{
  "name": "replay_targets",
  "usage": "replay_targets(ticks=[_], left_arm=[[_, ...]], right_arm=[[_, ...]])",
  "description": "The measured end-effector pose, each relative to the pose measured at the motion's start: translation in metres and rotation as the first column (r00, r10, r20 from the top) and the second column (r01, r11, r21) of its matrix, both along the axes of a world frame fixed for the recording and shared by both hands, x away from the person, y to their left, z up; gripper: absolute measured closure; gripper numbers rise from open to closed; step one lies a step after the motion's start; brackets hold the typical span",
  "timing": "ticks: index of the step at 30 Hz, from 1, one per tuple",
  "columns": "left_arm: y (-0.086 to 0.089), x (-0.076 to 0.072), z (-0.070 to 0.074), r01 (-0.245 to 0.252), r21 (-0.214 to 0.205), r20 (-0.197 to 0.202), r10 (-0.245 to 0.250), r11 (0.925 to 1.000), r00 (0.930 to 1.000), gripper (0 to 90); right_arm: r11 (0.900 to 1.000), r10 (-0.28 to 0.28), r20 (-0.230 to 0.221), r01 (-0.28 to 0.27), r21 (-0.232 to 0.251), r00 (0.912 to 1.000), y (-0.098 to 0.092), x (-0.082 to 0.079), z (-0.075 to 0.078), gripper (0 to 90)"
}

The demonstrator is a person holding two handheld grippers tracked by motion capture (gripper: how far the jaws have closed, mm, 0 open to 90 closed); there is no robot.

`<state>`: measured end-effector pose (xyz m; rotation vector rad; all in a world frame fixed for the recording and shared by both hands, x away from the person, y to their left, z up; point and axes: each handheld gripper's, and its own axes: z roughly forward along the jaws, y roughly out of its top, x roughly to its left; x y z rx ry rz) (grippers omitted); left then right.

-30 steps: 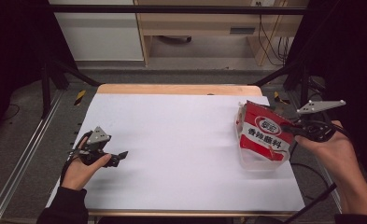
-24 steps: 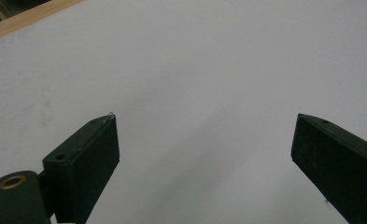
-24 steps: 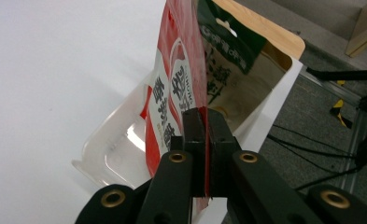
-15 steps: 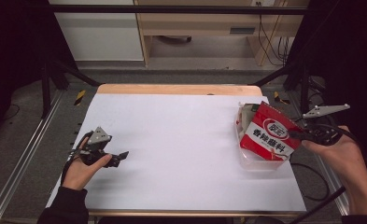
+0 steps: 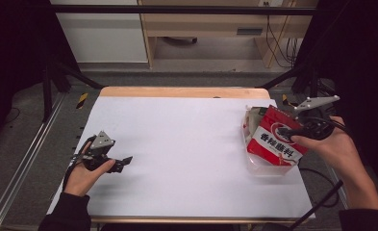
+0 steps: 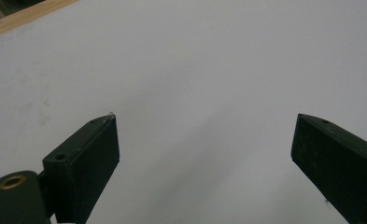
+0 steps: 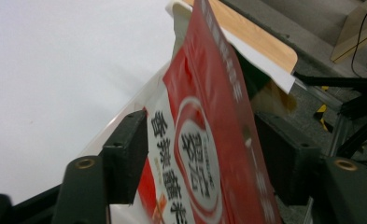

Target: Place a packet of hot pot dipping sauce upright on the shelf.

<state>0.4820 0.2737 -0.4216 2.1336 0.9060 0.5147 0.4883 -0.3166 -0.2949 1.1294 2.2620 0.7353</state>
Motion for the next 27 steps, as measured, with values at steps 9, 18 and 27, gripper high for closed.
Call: replay_targets(ticks=[9,18,27], left_arm=[[0.002,0.001,-0.002,-0.001,-0.001,-0.006,0.001,1.0000,1.0000,7.9],[0.003,0.000,-0.002,-0.006,-0.004,-0.003,0.006,1.0000,1.0000,7.9],[0.006,0.000,-0.002,-0.012,-0.007,-0.003,0.012,0.9999,0.9999,7.9]], right_arm=[[0.9996,-0.029,0.033,0.029,-0.002,0.9990,0.028,0.021,0.004,24.8],[0.9995,-0.031,0.065,0.031,0.005,0.9974,0.049,0.029,0.006,18.5],[0.9982,-0.057,0.114,0.054,0.028,0.9918,0.063,0.030,0.014,14.9]])
